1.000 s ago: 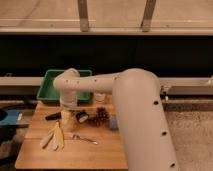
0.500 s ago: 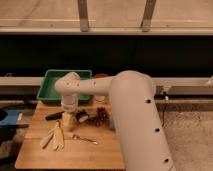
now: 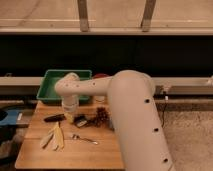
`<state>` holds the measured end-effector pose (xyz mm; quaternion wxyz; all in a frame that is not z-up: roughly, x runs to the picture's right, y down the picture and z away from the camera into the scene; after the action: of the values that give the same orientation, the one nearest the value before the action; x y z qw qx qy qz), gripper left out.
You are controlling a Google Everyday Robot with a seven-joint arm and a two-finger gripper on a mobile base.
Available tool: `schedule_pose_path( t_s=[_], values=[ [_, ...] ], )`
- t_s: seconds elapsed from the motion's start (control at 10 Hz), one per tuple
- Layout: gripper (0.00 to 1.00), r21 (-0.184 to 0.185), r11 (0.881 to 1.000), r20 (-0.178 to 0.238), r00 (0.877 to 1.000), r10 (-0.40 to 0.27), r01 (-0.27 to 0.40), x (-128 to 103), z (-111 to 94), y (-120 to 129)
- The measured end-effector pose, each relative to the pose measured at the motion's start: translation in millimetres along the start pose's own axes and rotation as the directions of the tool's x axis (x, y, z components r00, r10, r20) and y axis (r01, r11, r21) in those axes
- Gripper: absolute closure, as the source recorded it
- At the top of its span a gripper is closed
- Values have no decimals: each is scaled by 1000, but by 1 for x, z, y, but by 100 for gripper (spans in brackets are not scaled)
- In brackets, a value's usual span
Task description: Place brush in red bowl
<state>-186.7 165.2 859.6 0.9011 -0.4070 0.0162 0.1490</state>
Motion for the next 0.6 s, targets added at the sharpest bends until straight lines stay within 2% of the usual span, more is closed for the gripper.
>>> schedule_pose_path(
  t_s=[0.2,0.6],
  values=[
    [98,1,1000,0,1000,-2,2,1,0,1],
    [100,-9,1000,20,1000,-14,14,1,-3,1]
  ],
)
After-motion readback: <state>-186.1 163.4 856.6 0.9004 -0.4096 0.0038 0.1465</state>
